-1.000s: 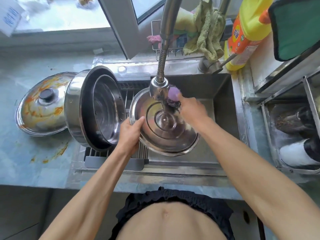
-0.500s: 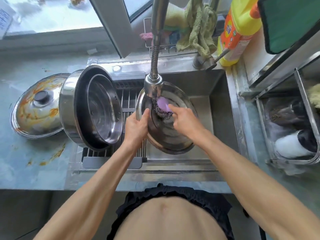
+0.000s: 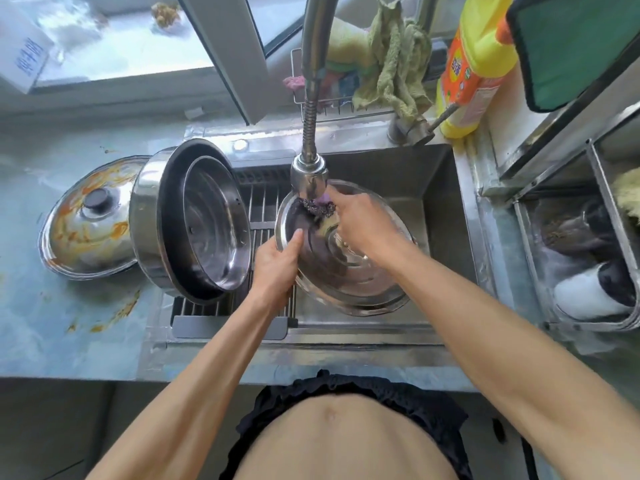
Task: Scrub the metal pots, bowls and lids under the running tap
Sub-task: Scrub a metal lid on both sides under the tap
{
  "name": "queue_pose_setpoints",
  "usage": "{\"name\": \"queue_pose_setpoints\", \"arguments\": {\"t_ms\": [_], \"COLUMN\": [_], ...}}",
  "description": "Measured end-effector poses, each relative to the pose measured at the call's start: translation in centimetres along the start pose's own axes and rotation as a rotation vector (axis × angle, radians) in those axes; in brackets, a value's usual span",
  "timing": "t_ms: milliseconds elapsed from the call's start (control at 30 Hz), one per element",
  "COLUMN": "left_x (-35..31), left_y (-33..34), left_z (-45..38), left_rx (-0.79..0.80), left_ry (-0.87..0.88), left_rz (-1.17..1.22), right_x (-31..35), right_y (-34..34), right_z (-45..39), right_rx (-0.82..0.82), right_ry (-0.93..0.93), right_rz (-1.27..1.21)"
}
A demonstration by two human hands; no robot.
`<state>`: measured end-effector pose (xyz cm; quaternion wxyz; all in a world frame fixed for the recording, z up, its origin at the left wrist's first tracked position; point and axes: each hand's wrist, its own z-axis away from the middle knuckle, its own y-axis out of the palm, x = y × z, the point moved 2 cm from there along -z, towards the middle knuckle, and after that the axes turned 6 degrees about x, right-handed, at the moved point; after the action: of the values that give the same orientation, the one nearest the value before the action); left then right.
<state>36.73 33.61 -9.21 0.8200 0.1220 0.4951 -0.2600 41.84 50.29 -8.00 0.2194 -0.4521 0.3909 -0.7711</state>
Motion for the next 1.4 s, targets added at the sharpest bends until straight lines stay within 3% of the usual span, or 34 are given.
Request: {"name": "queue_pose_setpoints", "arguments": {"t_ms": [233,333,433,533,600,733,900,1033,1167,1400], "left_x": [0.6,0.4,-0.3,-0.5,0.0,0.2,-0.3,-0.5,0.1,0.2], "left_y": [-1.3,-1.4,-0.6,1.4,2.0,1.7,1.0,0.7,0.1,-1.7], "left_z": [0.1,-0.4,-1.4,-1.5,-1.1,-0.6,-1.1,-0.7,-1.4,-0.7], "left_rx": [-0.035,-0.071,-0.024,0.073,0.090,0.070,0.093,0.123,0.111,0.058], "left_ry": [-0.013,-0.009,0.024,0.071,0.112,0.204,0.210,0.263,0.242,0.323], "left_rz": [0.052,-0.007,-0.162,-0.373,-0.514,-0.517,-0.602,-0.646,-0.607,-0.460], "right_x": [-5.0,-5.9,-5.2,-2.1,-1.0,-2.6,1.0,-1.6,1.1,-7.8], "right_y": [0.3,2.1,1.7,0.4,-0.6,-3.2,-3.1,-5.0,-3.9,-4.3], "right_z": [0.8,3.1,4.0,4.2,4.1,2.5,3.7,1.5,2.6,-1.0], "right_rx": [0.048,0.076,-0.047,-0.105,-0.042,-0.001,0.133,0.116,0.184,0.182], "right_ry": [0.136,0.156,0.093,-0.063,-0.096,0.063,-0.125,0.082,-0.040,0.220], "right_rz": [0.160,0.058,-0.136,-0.175,-0.079,0.003,0.234,0.194,0.231,-0.062]}}
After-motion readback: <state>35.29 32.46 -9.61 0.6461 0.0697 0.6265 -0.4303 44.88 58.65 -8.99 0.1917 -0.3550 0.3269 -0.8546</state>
